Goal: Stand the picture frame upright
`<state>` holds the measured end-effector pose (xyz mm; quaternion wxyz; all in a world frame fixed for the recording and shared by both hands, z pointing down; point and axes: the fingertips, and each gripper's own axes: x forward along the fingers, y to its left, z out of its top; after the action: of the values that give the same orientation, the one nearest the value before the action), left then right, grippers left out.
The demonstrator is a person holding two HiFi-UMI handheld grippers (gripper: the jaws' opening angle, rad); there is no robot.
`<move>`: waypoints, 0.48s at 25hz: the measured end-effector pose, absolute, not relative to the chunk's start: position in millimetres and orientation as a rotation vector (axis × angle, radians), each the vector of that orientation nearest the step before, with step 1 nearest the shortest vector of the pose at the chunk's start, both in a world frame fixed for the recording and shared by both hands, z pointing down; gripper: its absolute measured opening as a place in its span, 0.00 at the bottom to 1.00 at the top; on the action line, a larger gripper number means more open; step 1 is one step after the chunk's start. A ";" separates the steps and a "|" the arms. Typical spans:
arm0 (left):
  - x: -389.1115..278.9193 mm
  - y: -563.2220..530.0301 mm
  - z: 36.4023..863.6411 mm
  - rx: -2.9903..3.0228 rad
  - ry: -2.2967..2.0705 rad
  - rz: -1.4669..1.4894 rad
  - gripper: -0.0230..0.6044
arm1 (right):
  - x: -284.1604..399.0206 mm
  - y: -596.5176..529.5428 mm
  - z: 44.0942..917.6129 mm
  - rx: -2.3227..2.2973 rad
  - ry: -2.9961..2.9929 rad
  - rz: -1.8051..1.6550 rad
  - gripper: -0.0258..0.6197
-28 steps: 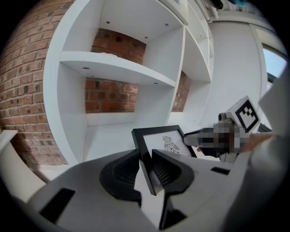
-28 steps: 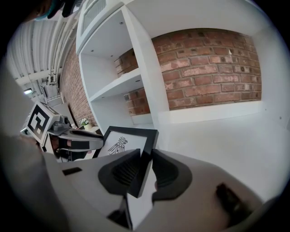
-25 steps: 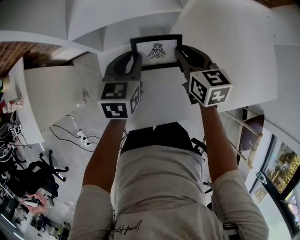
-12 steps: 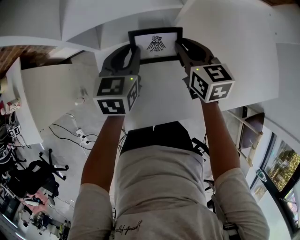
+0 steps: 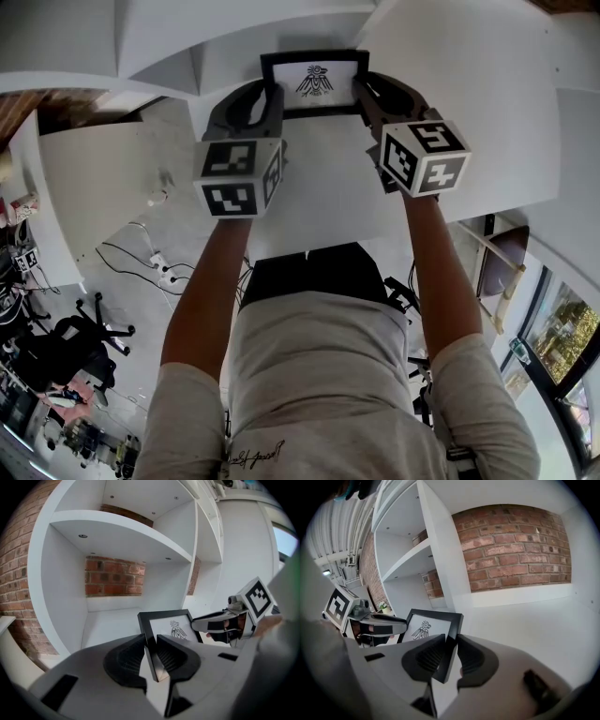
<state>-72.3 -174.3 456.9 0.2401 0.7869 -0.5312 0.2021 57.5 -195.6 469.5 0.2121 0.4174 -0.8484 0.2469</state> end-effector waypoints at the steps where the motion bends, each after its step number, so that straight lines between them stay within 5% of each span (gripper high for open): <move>1: -73.7 -175.1 458.9 2.156 -1.457 0.564 0.18 | 56.1 -196.2 471.7 1.161 -2.351 0.686 0.18; 12: -75.9 -182.8 472.1 2.146 -1.476 0.617 0.16 | 56.7 -205.7 482.9 1.199 -2.305 0.690 0.16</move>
<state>-75.9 -182.8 472.1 0.2304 0.7802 -0.5365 0.2245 56.7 -205.7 482.9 0.2247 0.4344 -0.8356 0.2502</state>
